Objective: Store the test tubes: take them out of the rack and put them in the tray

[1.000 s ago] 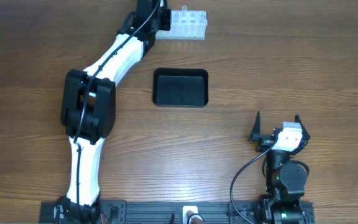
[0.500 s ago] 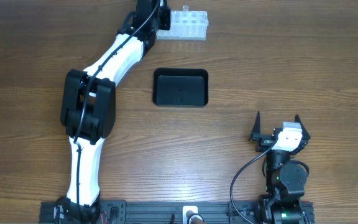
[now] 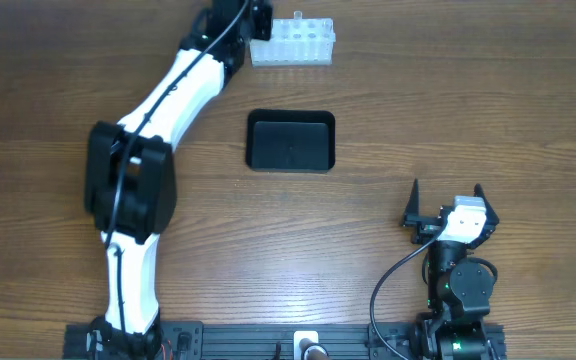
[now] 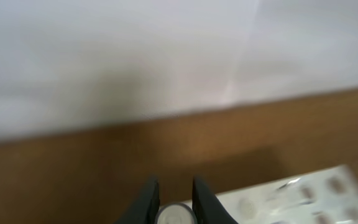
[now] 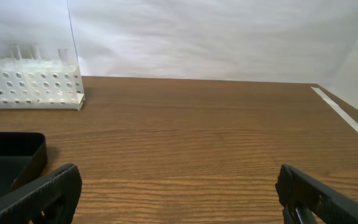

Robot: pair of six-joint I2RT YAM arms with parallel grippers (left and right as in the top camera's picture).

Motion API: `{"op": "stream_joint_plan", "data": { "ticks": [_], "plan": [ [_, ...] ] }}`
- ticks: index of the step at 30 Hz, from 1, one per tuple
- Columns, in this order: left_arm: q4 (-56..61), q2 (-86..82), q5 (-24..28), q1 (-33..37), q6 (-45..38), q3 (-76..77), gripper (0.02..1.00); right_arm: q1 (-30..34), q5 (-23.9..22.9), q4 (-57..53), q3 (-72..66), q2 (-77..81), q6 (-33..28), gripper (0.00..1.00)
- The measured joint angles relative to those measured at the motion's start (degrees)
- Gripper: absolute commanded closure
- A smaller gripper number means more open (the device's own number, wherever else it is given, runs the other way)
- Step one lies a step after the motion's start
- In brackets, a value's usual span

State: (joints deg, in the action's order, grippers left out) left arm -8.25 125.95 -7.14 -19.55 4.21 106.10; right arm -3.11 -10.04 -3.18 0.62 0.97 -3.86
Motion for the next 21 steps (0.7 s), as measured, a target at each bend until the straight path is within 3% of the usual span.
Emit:
{"op": "stream_joint_plan", "data": {
  "ticks": [6,10,13,17,21],
  "plan": [
    [-0.9,-12.41,-0.13,-0.15,-3.32,0.17,0.893,0.0,-0.02,0.0,0.0,0.0,-0.07,0.007],
    [-10.64,-20.15,-0.46,-1.38,-2.86,1.09,0.91,0.0,-0.02,0.0,0.0,0.0,-0.02,0.007],
    [-20.98,-22.62,-0.48,-3.82,0.13,1.64,0.98,0.0,-0.02,0.0,0.0,0.0,-0.04,0.007],
    [-34.93,-21.53,-0.5,-7.91,6.43,1.4,0.972,0.0,-0.02,0.0,0.0,0.0,-0.07,0.009],
    [-41.64,-18.49,-2.25,-10.82,12.72,0.35,0.961,0.0,-0.02,0.0,0.0,0.0,-0.09,0.009]
  ]
}}
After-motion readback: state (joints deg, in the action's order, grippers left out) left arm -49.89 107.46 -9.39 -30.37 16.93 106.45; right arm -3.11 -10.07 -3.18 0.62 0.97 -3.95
